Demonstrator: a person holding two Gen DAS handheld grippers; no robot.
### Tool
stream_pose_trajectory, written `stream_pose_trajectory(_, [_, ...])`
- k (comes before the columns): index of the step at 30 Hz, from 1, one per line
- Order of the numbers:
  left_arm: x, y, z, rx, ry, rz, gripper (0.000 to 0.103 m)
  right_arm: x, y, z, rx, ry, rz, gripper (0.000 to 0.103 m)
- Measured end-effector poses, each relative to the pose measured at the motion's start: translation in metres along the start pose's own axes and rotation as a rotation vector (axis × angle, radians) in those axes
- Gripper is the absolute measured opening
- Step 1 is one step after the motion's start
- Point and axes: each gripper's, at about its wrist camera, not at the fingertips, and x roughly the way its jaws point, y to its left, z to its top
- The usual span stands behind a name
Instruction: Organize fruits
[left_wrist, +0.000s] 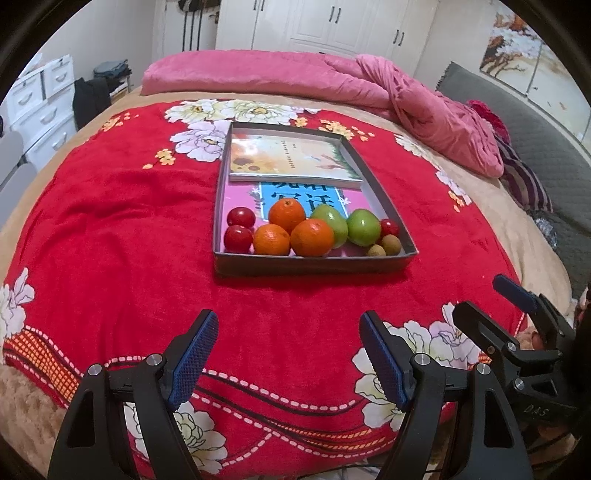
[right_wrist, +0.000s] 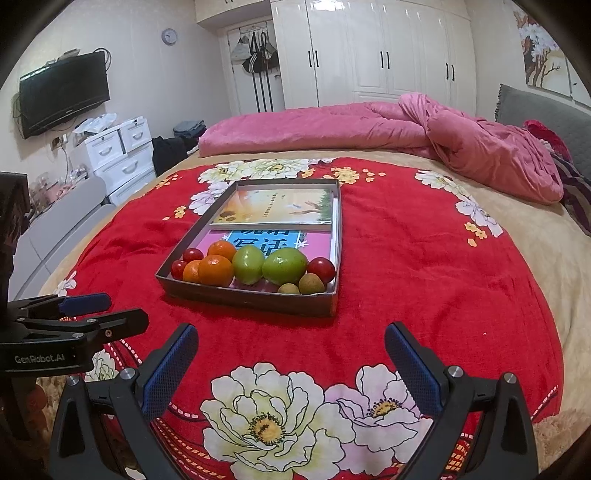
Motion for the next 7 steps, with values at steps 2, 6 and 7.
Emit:
stream_pose_trajectory(2, [0.003,0.008,0.003,-0.015,-0.002,0.021,0.08,0.001,-0.002,0.0,0.006,0.003,-0.003,0.102])
stream_pose_trajectory(6, [0.01,0.033,0.017,-0.058,-0.012,0.061,0.08,0.008,-0.012,0.003,0.035,0.008,-0.02,0.102])
stream_pose_trajectory(7, [0.012,0.043,0.023,-0.073,-0.019,0.075,0.08,0.01,-0.016,0.005,0.041,0.009,-0.029,0.102])
